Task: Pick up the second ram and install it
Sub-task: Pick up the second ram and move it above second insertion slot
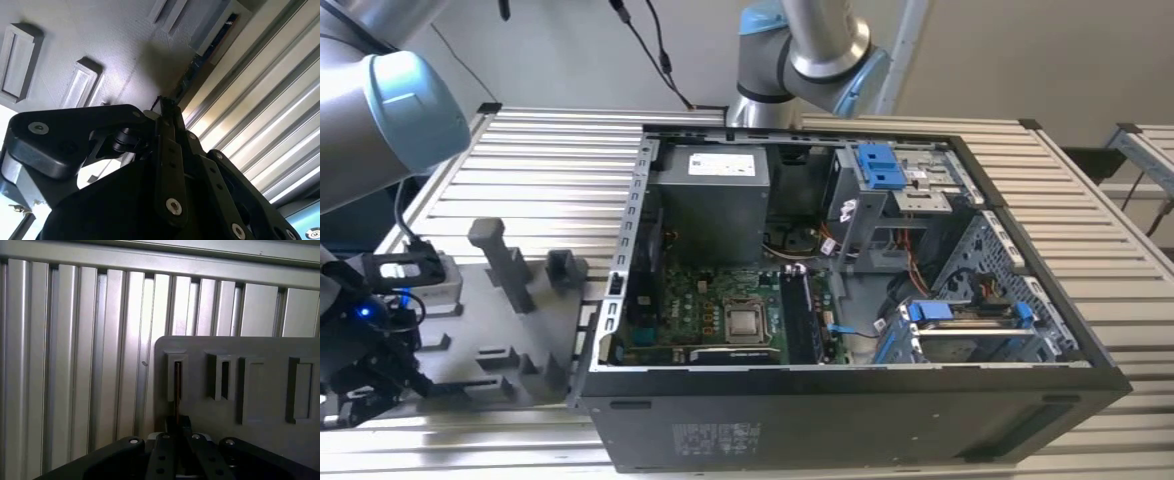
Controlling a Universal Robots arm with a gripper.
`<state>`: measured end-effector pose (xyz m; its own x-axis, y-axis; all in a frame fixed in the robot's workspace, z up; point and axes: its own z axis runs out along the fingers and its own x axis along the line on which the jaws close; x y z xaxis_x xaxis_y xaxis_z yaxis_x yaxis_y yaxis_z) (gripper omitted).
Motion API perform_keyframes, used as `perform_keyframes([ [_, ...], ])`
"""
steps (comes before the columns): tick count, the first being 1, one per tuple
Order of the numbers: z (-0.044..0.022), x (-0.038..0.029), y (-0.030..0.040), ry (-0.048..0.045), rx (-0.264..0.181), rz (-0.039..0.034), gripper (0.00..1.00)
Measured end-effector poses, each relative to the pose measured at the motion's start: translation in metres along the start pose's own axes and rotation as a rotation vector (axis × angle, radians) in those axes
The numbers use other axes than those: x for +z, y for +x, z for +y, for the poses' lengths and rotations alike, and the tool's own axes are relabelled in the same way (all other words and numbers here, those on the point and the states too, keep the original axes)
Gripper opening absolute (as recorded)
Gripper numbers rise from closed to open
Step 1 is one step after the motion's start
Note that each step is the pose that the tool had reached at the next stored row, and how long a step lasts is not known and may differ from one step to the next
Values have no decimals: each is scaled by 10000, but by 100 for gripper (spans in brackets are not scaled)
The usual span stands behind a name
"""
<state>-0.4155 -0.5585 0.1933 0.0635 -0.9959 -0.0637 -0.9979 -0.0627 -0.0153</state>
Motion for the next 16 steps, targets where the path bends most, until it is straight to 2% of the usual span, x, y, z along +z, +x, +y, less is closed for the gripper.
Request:
perform_keyframes([
  [9,0,-1,0,2,4,-2,14],
  [16,-2,-102,-6,8,131,1,14],
])
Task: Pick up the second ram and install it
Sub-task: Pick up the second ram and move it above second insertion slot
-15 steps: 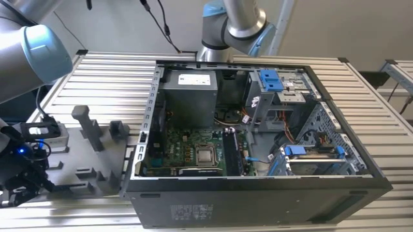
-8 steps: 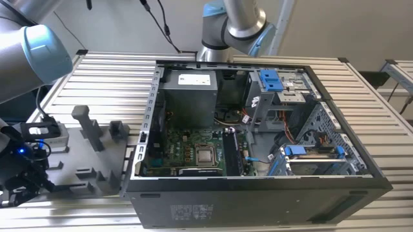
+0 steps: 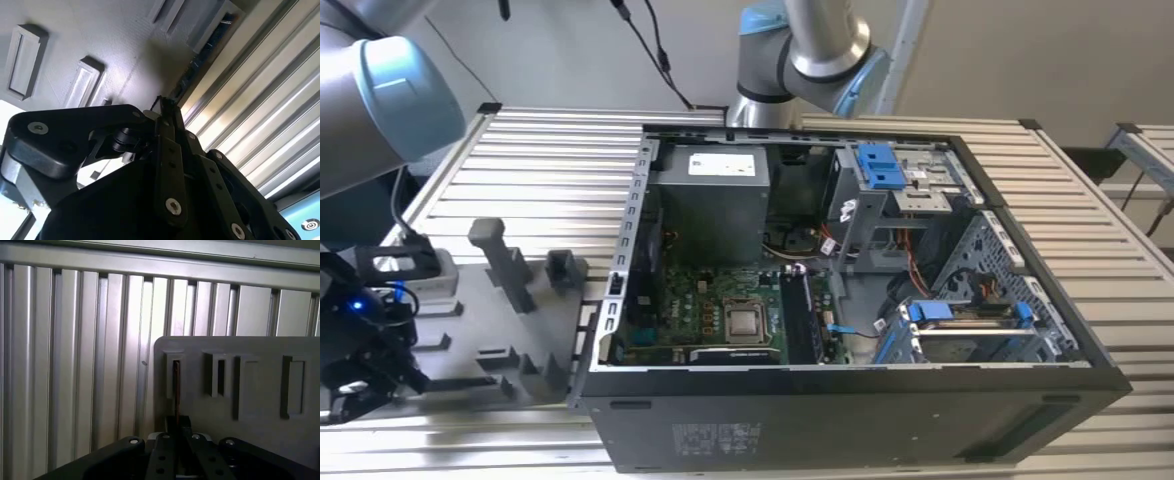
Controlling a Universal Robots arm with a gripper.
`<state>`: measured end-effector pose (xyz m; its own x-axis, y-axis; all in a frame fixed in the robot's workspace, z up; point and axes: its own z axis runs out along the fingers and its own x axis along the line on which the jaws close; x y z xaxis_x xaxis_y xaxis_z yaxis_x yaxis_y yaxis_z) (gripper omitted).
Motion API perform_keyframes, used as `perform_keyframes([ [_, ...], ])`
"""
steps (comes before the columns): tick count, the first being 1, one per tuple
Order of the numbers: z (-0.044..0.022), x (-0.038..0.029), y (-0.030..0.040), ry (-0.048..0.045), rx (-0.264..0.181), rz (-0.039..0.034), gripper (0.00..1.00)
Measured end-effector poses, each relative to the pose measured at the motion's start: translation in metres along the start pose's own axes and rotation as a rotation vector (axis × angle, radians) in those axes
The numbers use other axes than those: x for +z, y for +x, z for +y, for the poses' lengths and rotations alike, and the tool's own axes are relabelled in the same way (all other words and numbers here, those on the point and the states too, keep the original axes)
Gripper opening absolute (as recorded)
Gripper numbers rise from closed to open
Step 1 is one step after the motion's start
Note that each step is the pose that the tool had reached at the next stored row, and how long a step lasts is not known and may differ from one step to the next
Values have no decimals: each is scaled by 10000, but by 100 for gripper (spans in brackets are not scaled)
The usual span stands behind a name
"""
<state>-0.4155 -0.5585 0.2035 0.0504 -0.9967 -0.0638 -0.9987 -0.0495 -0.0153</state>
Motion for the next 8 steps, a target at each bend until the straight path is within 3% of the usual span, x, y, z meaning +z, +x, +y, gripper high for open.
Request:
perform_keyframes([
  [8,-1,-87,-5,16,253,1,14],
])
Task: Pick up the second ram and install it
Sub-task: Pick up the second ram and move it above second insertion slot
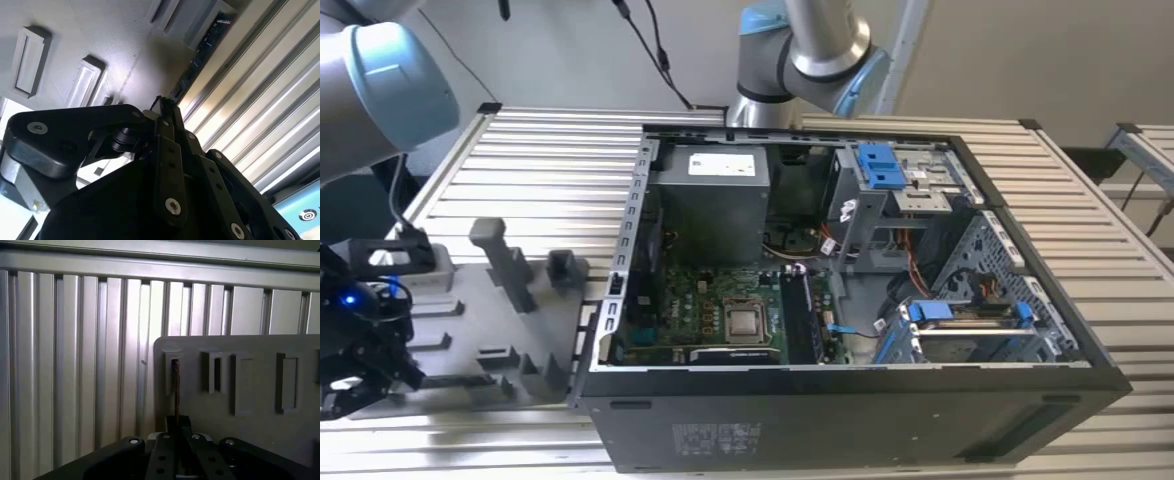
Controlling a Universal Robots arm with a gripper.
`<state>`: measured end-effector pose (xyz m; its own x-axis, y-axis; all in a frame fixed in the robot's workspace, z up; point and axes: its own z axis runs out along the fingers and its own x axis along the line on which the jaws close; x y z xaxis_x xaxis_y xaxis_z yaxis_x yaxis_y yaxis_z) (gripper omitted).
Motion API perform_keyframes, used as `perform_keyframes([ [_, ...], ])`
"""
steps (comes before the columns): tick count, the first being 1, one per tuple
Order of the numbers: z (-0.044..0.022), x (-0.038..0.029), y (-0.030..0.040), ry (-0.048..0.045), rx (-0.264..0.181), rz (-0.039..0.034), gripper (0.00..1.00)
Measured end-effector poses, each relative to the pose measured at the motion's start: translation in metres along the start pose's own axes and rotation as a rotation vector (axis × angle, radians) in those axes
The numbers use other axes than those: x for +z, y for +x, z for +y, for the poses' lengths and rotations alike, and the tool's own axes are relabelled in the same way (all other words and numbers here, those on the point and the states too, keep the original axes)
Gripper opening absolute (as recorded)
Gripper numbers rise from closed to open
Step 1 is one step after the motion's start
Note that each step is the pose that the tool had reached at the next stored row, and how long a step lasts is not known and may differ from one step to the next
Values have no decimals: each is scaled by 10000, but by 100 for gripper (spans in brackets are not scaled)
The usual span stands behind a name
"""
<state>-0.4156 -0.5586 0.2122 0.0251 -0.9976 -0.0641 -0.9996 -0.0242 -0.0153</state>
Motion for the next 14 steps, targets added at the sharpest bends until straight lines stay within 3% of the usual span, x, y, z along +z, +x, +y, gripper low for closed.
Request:
perform_keyframes([
  [7,-2,-105,-7,27,401,5,14],
  [14,-4,-267,-17,41,630,10,14],
])
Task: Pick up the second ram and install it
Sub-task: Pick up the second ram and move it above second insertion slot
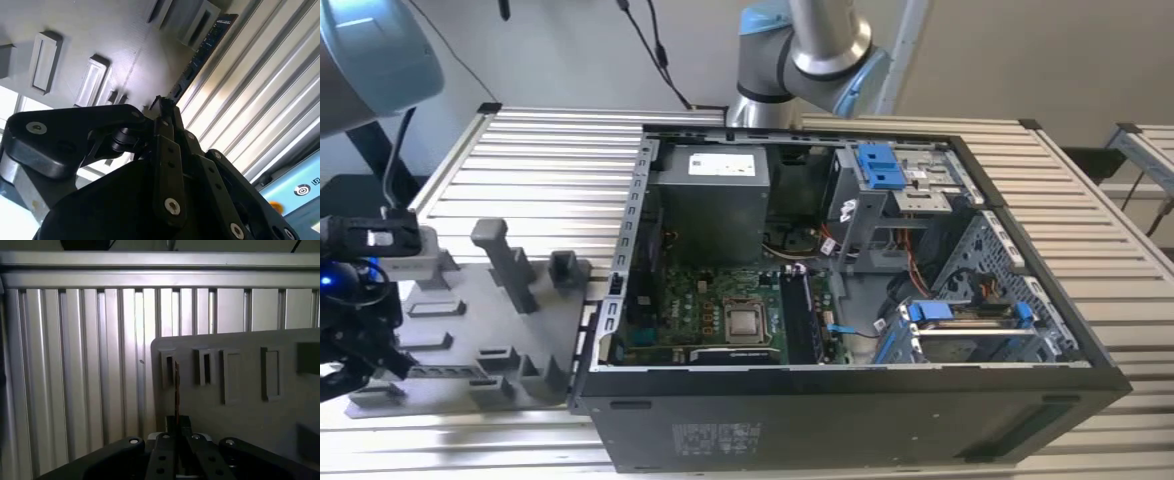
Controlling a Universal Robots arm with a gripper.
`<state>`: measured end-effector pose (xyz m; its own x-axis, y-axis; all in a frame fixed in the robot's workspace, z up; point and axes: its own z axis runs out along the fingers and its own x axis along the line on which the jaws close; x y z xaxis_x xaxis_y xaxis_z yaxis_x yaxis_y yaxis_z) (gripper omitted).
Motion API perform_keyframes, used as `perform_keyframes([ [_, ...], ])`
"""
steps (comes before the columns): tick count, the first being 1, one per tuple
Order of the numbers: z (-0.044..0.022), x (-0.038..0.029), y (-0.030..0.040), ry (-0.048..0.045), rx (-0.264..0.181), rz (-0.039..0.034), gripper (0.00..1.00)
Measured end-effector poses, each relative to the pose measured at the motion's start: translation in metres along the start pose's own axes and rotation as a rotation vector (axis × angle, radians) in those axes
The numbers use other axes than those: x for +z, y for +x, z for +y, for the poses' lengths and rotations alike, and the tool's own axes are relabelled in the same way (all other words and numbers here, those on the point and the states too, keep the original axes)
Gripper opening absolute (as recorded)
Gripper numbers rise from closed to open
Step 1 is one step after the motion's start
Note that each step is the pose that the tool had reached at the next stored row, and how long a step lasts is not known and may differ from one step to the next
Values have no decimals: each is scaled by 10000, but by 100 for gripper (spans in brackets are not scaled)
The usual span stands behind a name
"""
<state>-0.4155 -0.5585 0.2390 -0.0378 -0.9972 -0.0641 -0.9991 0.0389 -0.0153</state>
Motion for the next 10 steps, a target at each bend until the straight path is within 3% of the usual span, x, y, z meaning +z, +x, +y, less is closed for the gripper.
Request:
perform_keyframes([
  [10,-3,-166,-11,12,196,3,14],
])
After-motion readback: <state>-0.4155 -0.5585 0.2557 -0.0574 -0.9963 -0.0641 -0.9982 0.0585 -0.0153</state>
